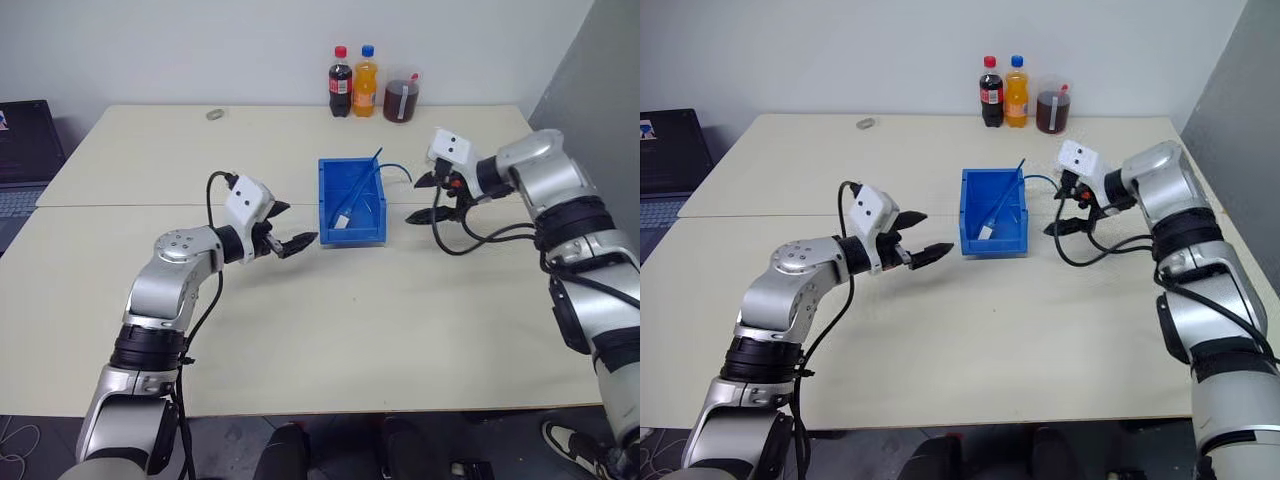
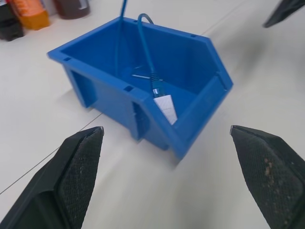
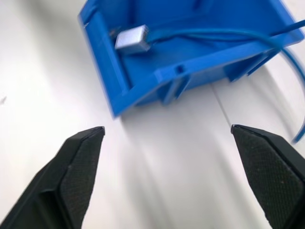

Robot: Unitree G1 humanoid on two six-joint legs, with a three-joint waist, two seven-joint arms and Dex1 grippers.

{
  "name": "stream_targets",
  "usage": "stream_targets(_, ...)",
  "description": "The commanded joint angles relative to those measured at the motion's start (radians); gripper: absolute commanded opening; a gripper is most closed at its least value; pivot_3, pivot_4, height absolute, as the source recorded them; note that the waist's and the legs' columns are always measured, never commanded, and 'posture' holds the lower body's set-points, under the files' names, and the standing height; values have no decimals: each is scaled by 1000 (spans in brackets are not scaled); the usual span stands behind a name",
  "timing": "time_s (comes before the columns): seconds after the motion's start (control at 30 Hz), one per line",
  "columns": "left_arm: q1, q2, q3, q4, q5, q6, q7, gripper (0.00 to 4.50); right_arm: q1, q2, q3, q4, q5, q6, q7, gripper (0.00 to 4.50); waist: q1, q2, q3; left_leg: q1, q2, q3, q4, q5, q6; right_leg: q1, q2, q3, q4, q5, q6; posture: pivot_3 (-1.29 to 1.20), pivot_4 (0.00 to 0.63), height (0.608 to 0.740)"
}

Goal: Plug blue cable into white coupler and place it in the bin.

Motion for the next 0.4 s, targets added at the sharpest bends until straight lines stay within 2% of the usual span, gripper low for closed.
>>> stream_targets(0.03,40,44,95,-7,17,-46,61,4500,153,-39,-181,-274,140,138,-76,4461,-2,0,0,0,0,0,0,0,0,0,0,0,0,0,0,0,150,740)
stream_targets(0.23,106,88,172,-35,-22,-19,63,4500,482,-72,-397,-757,339,410,-178,4461,9,1,0,-4,0,-2,6,0,0,-1,0,-2,2,0,0,0,150,740)
stream_targets(0.4,128,107,187,-43,-61,-6,25,4500,568,-74,-440,-887,416,503,-246,4461,11,1,0,-5,0,-2,11,0,0,0,0,-1,2,2,3,0,150,740)
